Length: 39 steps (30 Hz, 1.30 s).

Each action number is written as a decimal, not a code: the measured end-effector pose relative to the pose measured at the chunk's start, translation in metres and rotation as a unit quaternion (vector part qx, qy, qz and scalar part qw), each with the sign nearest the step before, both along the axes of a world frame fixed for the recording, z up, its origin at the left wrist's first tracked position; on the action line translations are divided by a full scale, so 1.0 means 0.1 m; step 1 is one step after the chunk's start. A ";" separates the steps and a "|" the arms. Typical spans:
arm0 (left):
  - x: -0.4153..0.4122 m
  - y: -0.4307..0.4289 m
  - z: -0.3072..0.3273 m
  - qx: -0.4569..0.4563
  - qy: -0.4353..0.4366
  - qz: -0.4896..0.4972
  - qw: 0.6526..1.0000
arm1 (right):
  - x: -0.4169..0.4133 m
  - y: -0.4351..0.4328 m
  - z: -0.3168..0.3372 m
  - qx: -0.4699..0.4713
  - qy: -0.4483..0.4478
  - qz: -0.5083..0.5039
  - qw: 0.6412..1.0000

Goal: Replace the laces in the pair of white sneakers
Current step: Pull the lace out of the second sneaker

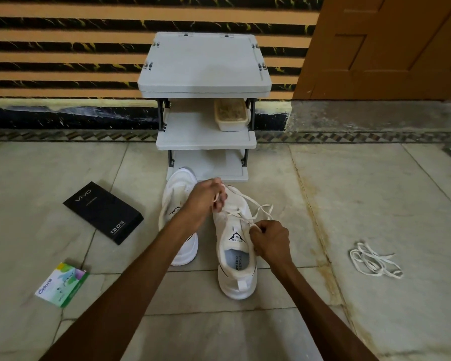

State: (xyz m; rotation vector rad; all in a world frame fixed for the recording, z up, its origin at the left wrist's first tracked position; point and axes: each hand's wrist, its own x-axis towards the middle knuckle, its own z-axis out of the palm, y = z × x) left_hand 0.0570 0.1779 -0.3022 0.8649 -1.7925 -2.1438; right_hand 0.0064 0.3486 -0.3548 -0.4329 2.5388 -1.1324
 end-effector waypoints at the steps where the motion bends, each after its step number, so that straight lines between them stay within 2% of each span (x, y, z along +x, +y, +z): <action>1: 0.03 0.02 -0.06 -0.201 -0.068 -0.062 0.975 | 0.00 0.00 -0.01 0.000 -0.002 0.001 1.000; 2: 0.05 0.05 -0.14 -0.353 -0.112 -0.120 0.921 | 0.00 -0.01 -0.01 0.000 -0.005 0.002 1.000; 3: 0.05 0.08 -0.21 -0.437 -0.154 -0.173 0.869 | 0.00 -0.01 -0.01 0.001 -0.007 0.003 1.000; 4: 0.05 0.11 -0.28 -0.475 -0.187 -0.211 0.833 | 0.00 -0.01 -0.02 0.004 -0.007 0.004 1.000; 6: 0.00 0.18 -0.33 -0.527 -0.193 -0.201 0.803 | 0.00 -0.01 -0.01 0.008 -0.004 0.001 1.000; 7: -0.02 0.21 -0.33 -0.537 -0.171 -0.160 0.811 | 0.01 -0.01 -0.01 0.007 -0.004 -0.002 1.000; 8: -0.02 0.23 -0.31 -0.523 -0.149 -0.104 0.833 | 0.01 -0.01 -0.01 0.006 -0.004 -0.006 1.000; 11: 0.01 0.23 -0.22 -0.429 -0.098 0.074 0.895 | -0.01 0.01 -0.01 0.009 -0.008 -0.009 1.000; 13: 0.06 0.19 -0.19 -0.400 -0.105 0.123 0.902 | -0.02 0.01 -0.01 0.010 -0.016 -0.009 1.000; 14: 0.08 0.15 -0.19 -0.407 -0.134 0.105 0.897 | -0.03 0.00 0.00 0.011 -0.020 -0.007 1.000; 16: 0.15 0.11 -0.20 -0.443 -0.222 0.010 0.869 | -0.04 -0.02 0.02 0.031 -0.013 0.008 0.999; 18: 0.23 0.15 -0.20 -0.456 -0.239 -0.055 0.856 | -0.07 -0.06 0.06 0.069 0.028 0.038 0.997; 20: 0.30 0.25 -0.22 -0.479 -0.221 -0.061 0.847 | -0.09 -0.14 0.08 0.108 0.076 0.068 0.989; 23: 0.35 0.38 -0.21 -0.514 -0.237 -0.040 0.823 | -0.13 -0.23 0.09 0.146 0.123 0.085 0.978; 29: 0.29 0.47 -0.19 -0.531 -0.254 -0.070 0.805 | -0.18 -0.23 -0.02 0.114 0.143 0.111 0.977; 31: 0.30 0.42 -0.19 -0.492 -0.263 -0.051 0.828 | -0.20 -0.19 -0.08 0.043 0.085 0.048 0.994; 32: 0.31 0.38 -0.18 -0.464 -0.271 -0.039 0.842 | -0.23 -0.16 -0.09 -0.023 0.009 -0.009 1.000; 34: 0.32 0.34 -0.15 -0.428 -0.282 -0.037 0.858 | -0.24 -0.14 -0.09 -0.134 -0.148 -0.102 0.974; 35: 0.32 0.33 -0.14 -0.421 -0.283 -0.041 0.861 | -0.24 -0.15 -0.09 -0.142 -0.150 -0.106 0.973; 36: 0.32 0.34 -0.13 -0.418 -0.283 -0.045 0.862 | -0.23 -0.18 -0.09 -0.102 -0.083 -0.070 0.989; 37: 0.32 0.35 -0.11 -0.419 -0.279 -0.046 0.863 | -0.20 -0.22 -0.08 -0.033 0.023 -0.010 0.999; 39: 0.33 0.35 -0.10 -0.419 -0.269 -0.049 0.866 | -0.13 -0.29 -0.03 0.085 0.221 0.122 0.964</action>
